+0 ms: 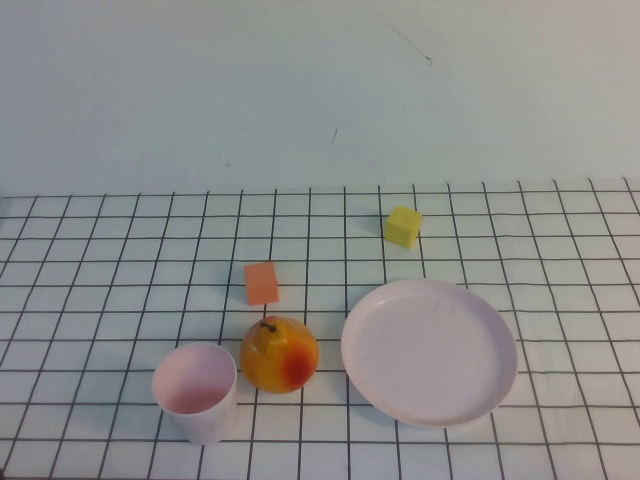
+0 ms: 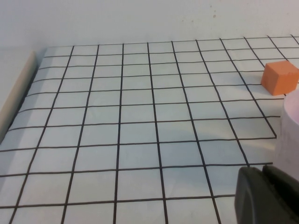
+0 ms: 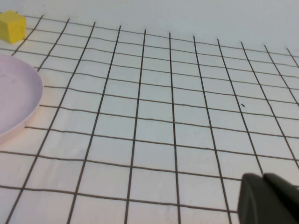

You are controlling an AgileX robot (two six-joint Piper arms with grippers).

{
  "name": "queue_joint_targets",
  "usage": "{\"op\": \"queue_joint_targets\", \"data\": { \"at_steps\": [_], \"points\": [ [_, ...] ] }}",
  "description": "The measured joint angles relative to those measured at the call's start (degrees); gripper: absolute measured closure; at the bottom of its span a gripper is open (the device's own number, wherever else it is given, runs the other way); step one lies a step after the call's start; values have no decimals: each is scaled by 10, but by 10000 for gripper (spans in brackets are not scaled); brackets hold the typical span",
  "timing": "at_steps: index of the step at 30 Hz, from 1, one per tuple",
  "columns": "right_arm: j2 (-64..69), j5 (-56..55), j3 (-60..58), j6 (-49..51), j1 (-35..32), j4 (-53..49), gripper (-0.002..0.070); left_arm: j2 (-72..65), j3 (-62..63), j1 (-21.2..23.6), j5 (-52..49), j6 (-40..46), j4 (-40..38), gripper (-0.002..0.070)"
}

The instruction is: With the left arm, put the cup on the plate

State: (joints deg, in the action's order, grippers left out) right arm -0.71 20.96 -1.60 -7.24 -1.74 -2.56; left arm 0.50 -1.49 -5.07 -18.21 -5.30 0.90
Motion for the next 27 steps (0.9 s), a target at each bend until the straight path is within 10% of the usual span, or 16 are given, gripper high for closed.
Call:
{"op": "queue_joint_targets", "data": {
  "at_steps": [27],
  "points": [
    [0,0,0,0,0,0,678,0,-1,0,577,0,10,678]
  ]
}}
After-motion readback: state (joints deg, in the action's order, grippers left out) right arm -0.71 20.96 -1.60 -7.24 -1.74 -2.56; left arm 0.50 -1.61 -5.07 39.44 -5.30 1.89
